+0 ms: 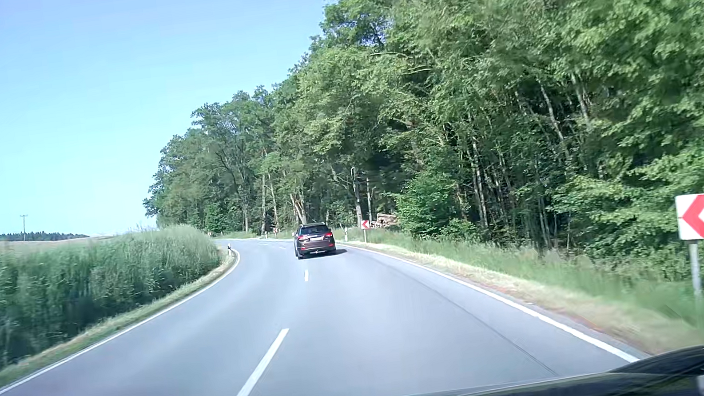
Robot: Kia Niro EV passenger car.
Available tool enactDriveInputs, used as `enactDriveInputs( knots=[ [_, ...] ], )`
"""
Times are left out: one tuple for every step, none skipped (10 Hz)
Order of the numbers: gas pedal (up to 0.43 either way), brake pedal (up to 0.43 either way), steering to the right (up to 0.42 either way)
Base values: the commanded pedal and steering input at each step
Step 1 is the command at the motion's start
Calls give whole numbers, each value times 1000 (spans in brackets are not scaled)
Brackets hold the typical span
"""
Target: Follow the waypoints while adhering to traffic rules and regulations
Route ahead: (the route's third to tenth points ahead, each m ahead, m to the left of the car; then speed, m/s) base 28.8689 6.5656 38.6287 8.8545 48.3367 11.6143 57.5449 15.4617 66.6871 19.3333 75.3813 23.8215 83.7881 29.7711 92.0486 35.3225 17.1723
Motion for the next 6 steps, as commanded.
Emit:
enactDriveInputs(
  knots=[
    [110,0,-32],
    [110,0,-33],
    [110,0,-34],
    [110,0,-40],
    [130,0,-46],
    [150,0,-46]
  ],
)
